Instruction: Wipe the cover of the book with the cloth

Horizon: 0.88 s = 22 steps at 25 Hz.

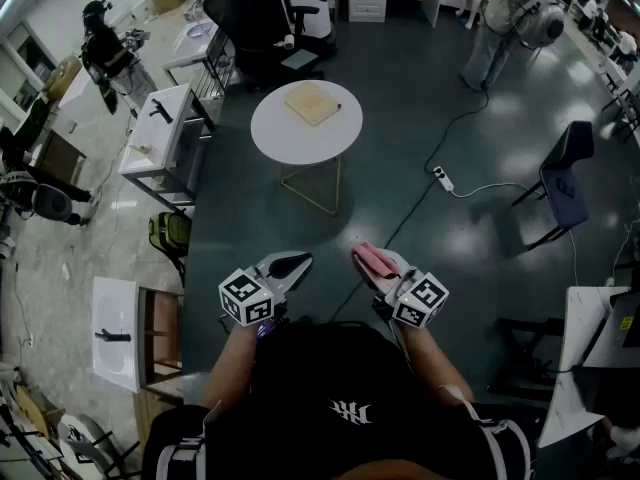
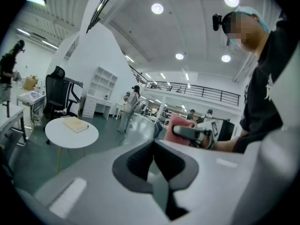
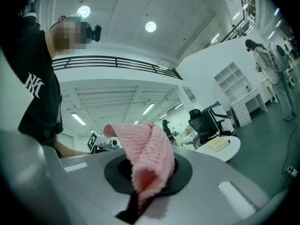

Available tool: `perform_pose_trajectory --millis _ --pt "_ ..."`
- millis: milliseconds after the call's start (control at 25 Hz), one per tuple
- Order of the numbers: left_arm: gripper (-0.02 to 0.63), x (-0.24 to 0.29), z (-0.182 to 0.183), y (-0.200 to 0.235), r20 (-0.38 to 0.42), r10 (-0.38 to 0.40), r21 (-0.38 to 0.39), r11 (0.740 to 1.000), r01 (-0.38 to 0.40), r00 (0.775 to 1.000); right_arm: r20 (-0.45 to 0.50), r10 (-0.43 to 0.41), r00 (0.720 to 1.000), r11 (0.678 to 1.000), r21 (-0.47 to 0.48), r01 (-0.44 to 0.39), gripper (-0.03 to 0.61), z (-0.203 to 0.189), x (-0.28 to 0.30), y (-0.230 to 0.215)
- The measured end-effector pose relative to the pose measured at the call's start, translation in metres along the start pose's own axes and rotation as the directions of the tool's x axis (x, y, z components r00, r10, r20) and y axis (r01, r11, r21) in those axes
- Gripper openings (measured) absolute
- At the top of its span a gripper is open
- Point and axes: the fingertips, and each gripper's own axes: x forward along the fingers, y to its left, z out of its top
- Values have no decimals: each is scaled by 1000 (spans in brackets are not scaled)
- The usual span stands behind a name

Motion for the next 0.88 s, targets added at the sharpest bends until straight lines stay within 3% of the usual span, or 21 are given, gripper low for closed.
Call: perform_pose_trajectory --millis 400,640,880 --pt "3 -2 14 -11 29 60 32 998 -61 998 28 15 999 1000 -20 -15 8 15 -4 -22" --pt "3 -18 7 1 39 91 -2 996 -91 995 2 -8 1000 999 -50 8 12 3 8 -19" --pt "3 -17 18 45 98 8 -63 998 -1 995 -65 -80 995 990 -118 72 12 -7 25 -21"
